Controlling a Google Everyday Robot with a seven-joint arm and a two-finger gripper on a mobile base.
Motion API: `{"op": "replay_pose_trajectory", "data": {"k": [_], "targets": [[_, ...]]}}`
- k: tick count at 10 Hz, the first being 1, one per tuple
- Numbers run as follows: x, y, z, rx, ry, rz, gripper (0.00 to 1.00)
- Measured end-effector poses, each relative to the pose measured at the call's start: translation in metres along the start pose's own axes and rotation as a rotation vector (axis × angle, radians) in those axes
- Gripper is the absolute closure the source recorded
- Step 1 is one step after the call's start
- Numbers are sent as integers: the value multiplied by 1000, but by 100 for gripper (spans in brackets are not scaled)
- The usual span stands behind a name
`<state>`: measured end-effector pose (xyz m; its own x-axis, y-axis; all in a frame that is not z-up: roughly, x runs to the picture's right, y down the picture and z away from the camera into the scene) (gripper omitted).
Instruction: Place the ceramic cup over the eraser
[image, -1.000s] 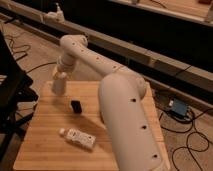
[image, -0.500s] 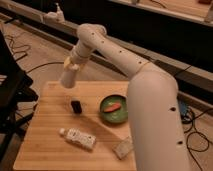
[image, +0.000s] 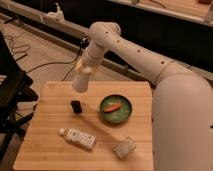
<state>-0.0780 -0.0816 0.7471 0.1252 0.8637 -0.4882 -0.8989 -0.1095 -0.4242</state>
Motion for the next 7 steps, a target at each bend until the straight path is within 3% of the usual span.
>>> {"op": "replay_pose_trajectory", "data": {"k": [3, 7], "targets": [[26, -5, 1, 10, 35, 10, 100], [47, 10, 26, -23, 69, -21, 100]]}}
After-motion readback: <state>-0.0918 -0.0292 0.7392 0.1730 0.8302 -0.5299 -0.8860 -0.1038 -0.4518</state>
